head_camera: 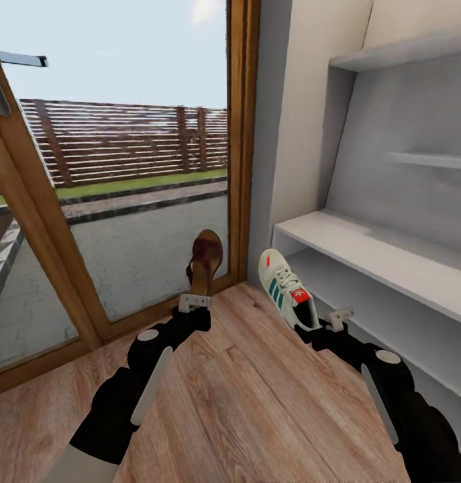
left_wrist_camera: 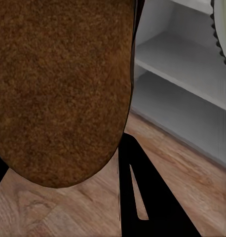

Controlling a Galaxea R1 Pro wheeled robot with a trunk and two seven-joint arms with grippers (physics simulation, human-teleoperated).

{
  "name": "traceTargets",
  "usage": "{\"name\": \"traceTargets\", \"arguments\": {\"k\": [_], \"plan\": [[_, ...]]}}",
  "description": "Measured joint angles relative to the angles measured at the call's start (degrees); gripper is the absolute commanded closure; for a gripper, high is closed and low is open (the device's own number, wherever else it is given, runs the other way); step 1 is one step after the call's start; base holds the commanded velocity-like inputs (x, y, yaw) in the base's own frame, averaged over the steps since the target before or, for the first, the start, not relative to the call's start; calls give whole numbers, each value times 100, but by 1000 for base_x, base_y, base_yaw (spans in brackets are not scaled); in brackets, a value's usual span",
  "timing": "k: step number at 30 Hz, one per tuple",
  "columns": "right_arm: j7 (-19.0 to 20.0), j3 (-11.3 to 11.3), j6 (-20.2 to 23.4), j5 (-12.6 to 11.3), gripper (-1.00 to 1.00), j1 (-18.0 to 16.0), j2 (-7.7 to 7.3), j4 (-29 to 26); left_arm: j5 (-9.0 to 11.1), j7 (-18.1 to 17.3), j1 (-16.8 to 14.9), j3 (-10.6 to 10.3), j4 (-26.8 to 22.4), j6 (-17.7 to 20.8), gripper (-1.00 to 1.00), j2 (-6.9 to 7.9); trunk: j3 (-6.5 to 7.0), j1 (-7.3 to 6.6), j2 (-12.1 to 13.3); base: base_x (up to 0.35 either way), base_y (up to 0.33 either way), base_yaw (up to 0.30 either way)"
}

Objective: Pick up the two gym shoes and the two sandals from the corridor floor and place them onto the hallstand (shoe rack) in the corridor, making sure they are on the rack and not on the floor. Arrange them so the two gym shoes are next to each other and the two sandals are next to each other.

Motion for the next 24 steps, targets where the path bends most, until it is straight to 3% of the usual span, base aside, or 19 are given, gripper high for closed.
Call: {"name": "traceTargets", "arguments": {"k": [15,24], "plan": [[0,-1,0,5,100,0,0,0,0,0,0,0,0,0,100,0,0,0,0,0,8,-266],[-1,-1,-4,1,100,0,0,0,1,0,-1,-1,0,3,100,-3,0,-2,0,49,257,-266]]}}
